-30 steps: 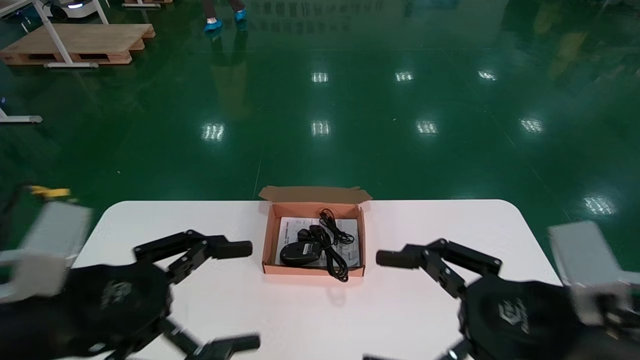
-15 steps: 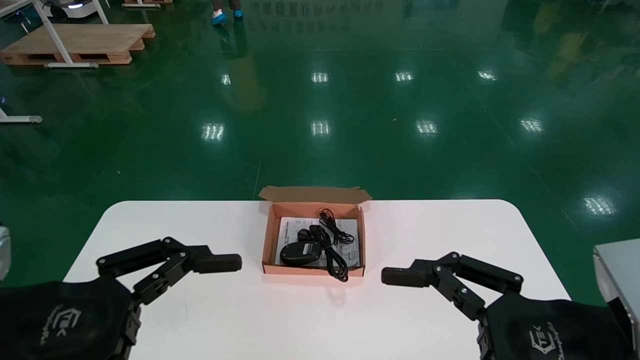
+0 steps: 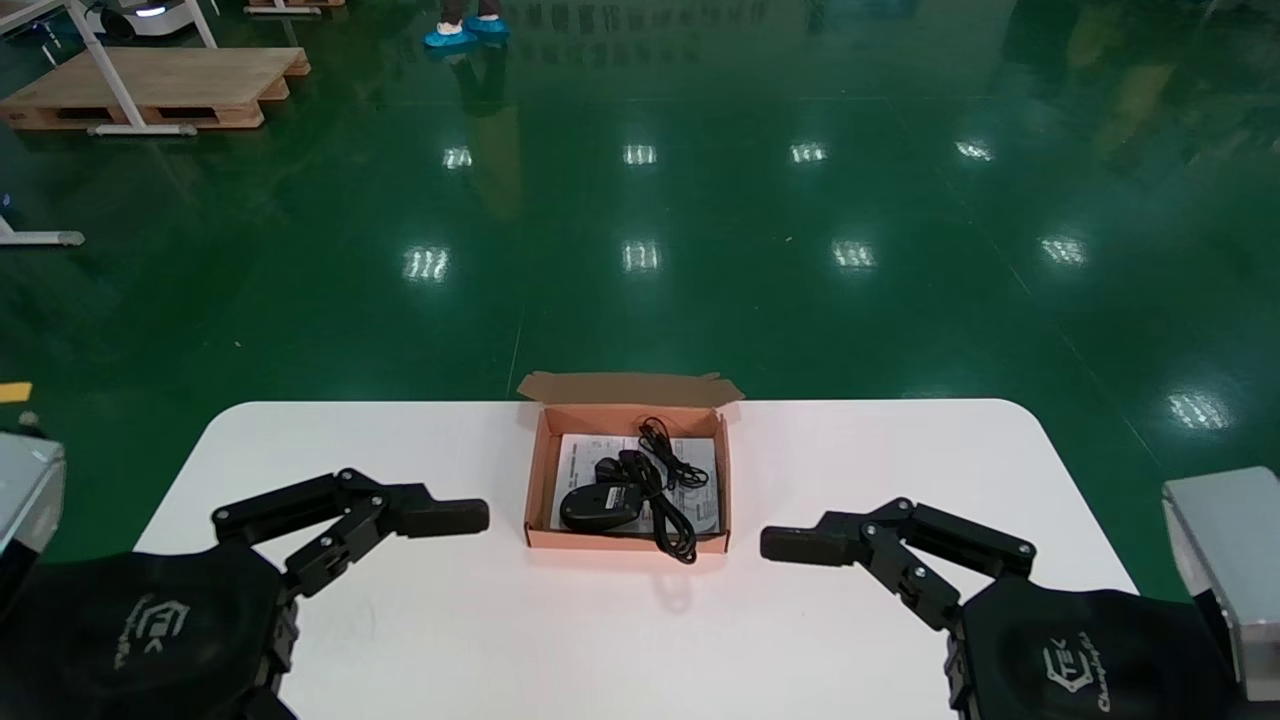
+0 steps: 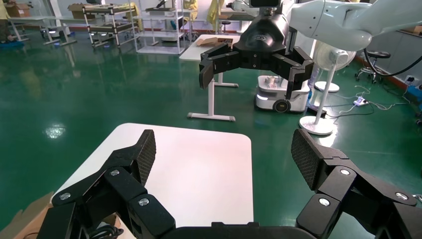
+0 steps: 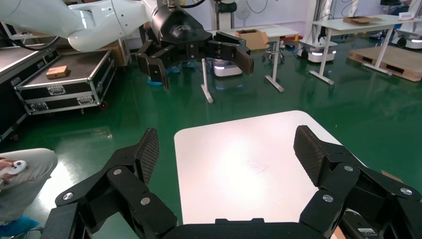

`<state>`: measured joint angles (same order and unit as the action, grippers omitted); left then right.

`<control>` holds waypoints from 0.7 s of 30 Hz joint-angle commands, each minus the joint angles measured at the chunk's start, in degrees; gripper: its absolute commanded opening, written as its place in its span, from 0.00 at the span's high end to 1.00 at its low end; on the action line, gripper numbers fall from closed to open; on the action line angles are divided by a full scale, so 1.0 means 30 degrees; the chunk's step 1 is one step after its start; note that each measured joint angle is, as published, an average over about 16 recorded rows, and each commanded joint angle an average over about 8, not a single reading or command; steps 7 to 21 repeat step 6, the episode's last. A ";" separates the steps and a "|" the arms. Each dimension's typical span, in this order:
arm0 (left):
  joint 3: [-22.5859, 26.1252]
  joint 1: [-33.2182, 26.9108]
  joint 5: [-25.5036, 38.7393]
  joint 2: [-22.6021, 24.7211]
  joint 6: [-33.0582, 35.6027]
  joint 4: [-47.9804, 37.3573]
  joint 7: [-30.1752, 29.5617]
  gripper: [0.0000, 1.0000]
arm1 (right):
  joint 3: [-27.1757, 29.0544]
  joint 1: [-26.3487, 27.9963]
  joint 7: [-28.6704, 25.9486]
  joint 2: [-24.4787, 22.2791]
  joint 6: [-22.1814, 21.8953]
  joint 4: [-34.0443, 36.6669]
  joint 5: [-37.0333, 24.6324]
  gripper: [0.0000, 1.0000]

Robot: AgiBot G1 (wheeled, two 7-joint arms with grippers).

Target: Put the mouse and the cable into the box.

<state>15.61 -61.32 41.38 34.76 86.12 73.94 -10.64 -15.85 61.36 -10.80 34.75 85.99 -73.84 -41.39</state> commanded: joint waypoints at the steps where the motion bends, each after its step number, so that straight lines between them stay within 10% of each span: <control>1: 0.0037 -0.0018 0.0039 0.0023 -0.0037 -0.0032 -0.0010 0.00 | -0.0012 0.0015 0.0004 0.0020 -0.0022 0.0020 -0.0032 0.00; 21: 0.0075 -0.0035 0.0071 0.0041 -0.0071 -0.0063 -0.0018 0.00 | -0.0022 0.0027 0.0009 0.0037 -0.0047 0.0037 -0.0065 0.00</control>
